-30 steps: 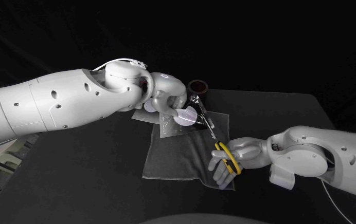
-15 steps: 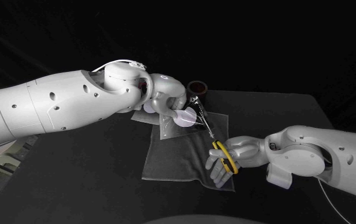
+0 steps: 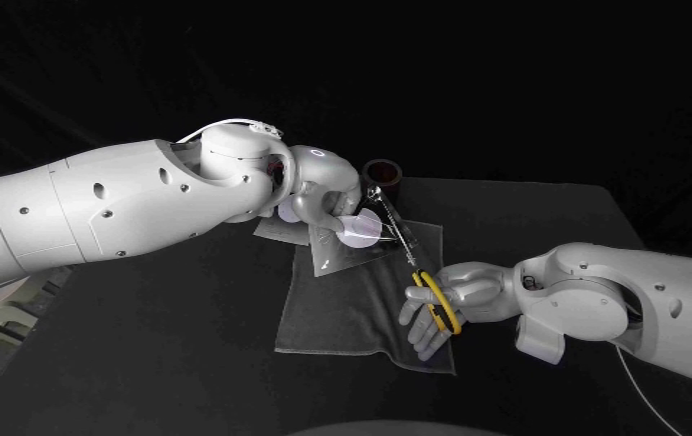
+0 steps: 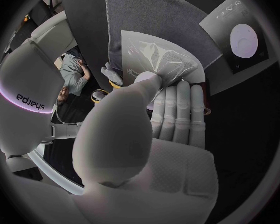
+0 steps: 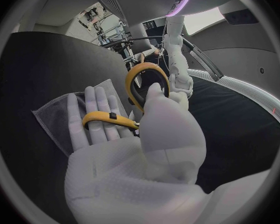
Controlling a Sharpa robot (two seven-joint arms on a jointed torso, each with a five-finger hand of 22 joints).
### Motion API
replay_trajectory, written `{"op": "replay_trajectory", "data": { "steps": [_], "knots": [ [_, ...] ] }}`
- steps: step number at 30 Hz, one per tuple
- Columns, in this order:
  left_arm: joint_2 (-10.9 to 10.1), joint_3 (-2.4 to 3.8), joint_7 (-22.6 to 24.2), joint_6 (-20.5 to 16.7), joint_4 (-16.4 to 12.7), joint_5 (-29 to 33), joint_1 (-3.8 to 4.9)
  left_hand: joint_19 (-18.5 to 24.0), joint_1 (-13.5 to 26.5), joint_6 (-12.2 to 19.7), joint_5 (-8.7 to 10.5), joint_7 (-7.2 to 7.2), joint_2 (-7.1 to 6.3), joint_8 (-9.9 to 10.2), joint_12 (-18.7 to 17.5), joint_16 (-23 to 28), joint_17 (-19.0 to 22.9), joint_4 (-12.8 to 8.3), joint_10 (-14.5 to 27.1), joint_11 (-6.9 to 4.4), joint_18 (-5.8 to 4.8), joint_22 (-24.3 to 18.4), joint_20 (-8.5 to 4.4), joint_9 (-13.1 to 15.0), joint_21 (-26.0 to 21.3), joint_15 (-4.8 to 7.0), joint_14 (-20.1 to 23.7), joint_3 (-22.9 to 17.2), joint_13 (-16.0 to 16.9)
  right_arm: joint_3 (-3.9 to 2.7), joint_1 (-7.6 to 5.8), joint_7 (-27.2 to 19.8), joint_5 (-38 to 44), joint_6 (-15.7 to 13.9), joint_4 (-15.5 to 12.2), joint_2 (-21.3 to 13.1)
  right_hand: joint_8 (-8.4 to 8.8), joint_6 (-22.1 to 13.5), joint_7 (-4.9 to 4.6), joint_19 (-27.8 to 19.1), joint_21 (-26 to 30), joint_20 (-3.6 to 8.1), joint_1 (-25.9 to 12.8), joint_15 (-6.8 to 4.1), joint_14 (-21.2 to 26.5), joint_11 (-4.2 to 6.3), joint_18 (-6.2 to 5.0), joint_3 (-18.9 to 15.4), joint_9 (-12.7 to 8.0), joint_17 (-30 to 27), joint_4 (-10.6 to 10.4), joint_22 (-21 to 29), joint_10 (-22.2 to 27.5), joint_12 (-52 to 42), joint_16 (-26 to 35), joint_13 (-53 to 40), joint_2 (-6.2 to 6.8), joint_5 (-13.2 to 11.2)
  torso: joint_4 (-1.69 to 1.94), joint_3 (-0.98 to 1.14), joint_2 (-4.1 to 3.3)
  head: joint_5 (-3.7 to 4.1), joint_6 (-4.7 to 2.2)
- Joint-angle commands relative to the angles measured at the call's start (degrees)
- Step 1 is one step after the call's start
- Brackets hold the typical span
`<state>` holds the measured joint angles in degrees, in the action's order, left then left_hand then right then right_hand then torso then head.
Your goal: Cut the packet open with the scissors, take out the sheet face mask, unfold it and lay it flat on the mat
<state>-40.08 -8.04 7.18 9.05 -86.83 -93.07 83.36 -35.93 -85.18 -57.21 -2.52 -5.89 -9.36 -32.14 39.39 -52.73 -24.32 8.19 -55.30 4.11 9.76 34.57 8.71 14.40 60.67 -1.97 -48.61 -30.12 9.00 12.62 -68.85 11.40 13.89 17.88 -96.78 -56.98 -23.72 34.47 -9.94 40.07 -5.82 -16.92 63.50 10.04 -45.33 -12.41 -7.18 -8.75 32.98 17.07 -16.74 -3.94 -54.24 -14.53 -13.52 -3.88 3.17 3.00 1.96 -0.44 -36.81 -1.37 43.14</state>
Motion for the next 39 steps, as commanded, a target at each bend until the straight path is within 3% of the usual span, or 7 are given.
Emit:
{"op": "replay_trajectory", "data": {
  "steps": [1,8,12,15,18,24,39],
  "knots": [
    [0.0,0.02,0.7,0.9,-0.2,0.0,0.03,0.4,0.2,-0.2,-0.2,0.24,0.6,-0.1,-0.1,0.2,0.1,-7.6,-0.1,-0.06,0.65,0.1,-0.24,0.7,0.1,0.2,0.0,-7.9,0.0,-0.14,-0.1,-1.2,0.1,-0.1,0.2,0.1,-0.27,0.0,-6.19,0.0,0.3,0.28,0.0,1.29,1.6,-0.14,-1.84,0.3,0.0,-0.1,0.0,-0.1,-0.2,-0.2,-0.2,0.0,-0.57,-0.2,0.01,-0.02,0.01,0.1,0.01],
    [0.0,0.02,0.6,0.9,0.1,0.0,0.03,0.4,0.2,-0.2,-0.2,0.22,0.65,-0.1,-0.1,0.2,0.1,-7.6,-0.1,-0.05,0.65,0.0,-0.25,0.8,0.1,0.19,0.0,-7.9,0.0,-0.14,-0.1,-0.9,0.1,0.1,0.7,0.0,-0.31,0.0,-6.18,-0.4,0.3,0.28,0.1,1.29,1.6,-0.14,-1.84,0.3,0.0,-0.1,0.0,-0.1,-0.2,-0.2,-0.2,0.0,-0.65,-0.3,0.01,-0.02,0.05,0.2,-0.01],
    [0.0,0.02,0.6,0.9,0.2,0.0,0.03,0.4,0.2,-0.2,-0.2,0.2,0.67,-0.1,-0.2,0.2,0.1,-7.6,-0.1,-0.03,0.65,0.0,-0.26,0.8,0.1,0.19,0.0,-7.9,0.0,-0.13,-0.1,-0.6,0.3,0.3,0.6,-0.1,-0.24,-0.6,-6.38,-2.4,0.8,0.25,0.2,1.58,2.8,-0.38,-1.6,-0.4,-0.1,-0.5,-0.1,0.2,0.6,-0.2,-0.1,0.1,-0.11,-0.2,-0.04,-0.01,0.03,0.18,0.03],
    [0.1,0.02,0.6,0.9,0.3,0.0,0.02,0.4,0.2,-0.2,-0.21,0.19,0.69,-0.1,-0.2,0.2,0.1,-7.6,-0.1,-0.03,0.65,0.0,-0.26,0.8,0.1,0.18,0.0,-7.9,0.0,-0.13,-0.1,-0.4,0.6,0.4,0.5,-0.1,0.07,-1.9,-6.79,-6.2,1.8,0.21,0.1,2.33,5.6,-0.94,-0.93,-0.5,-0.4,-1.4,-0.2,0.5,2.5,0.4,0.6,0.2,1.2,-0.2,-0.06,-0.02,0.02,0.19,0.0],
    [0.3,-0.03,0.7,0.8,0.4,0.0,-0.01,0.4,0.3,-0.2,-0.21,0.18,0.72,0.0,-0.2,0.2,0.1,-7.6,-0.1,-0.02,0.64,0.0,-0.27,0.8,0.1,0.18,0.0,-7.9,0.0,-0.13,-0.1,-0.3,0.9,0.4,0.5,-0.1,0.09,-2.1,-6.83,-6.5,1.9,0.22,0.1,2.42,6.0,-1.01,-0.82,-0.5,-0.5,-1.5,-0.2,0.5,2.8,0.5,0.6,0.2,1.4,-0.2,-0.11,-0.03,-0.08,0.24,0.0],
    [0.3,-0.89,0.8,0.6,0.1,0.0,-0.05,0.4,0.3,-0.2,-0.21,0.17,0.73,0.0,-0.2,0.2,0.1,-7.6,-0.1,-0.01,0.64,0.0,-0.27,0.8,0.1,0.17,0.0,-7.9,0.0,-0.13,-0.1,-0.3,1.0,0.6,0.5,0.1,0.04,-2.1,-6.83,-6.4,1.9,0.24,0.0,2.41,5.9,-1.0,-0.8,-0.4,-0.5,-1.5,-0.2,0.5,2.8,0.4,0.5,0.1,1.3,-0.2,0.0,-0.01,-0.02,0.38,0.2],
    [0.4,-1.19,0.8,0.6,0.0,0.1,-0.05,0.3,0.3,-0.2,-0.21,0.12,0.79,0.0,-0.2,0.2,0.1,-7.6,-0.1,0.04,0.63,0.0,-0.28,0.9,0.1,0.14,0.0,-7.9,0.0,-0.14,-0.1,-0.4,1.0,0.7,0.9,1.1,-0.13,-2.0,-6.8,-6.4,1.9,0.26,-0.1,2.35,5.6,-0.95,-0.79,-0.2,-0.5,-1.5,-0.2,0.5,2.6,0.2,0.1,0.1,1.06,-0.2,0.04,-0.05,-0.01,0.35,0.23]
  ]
}}
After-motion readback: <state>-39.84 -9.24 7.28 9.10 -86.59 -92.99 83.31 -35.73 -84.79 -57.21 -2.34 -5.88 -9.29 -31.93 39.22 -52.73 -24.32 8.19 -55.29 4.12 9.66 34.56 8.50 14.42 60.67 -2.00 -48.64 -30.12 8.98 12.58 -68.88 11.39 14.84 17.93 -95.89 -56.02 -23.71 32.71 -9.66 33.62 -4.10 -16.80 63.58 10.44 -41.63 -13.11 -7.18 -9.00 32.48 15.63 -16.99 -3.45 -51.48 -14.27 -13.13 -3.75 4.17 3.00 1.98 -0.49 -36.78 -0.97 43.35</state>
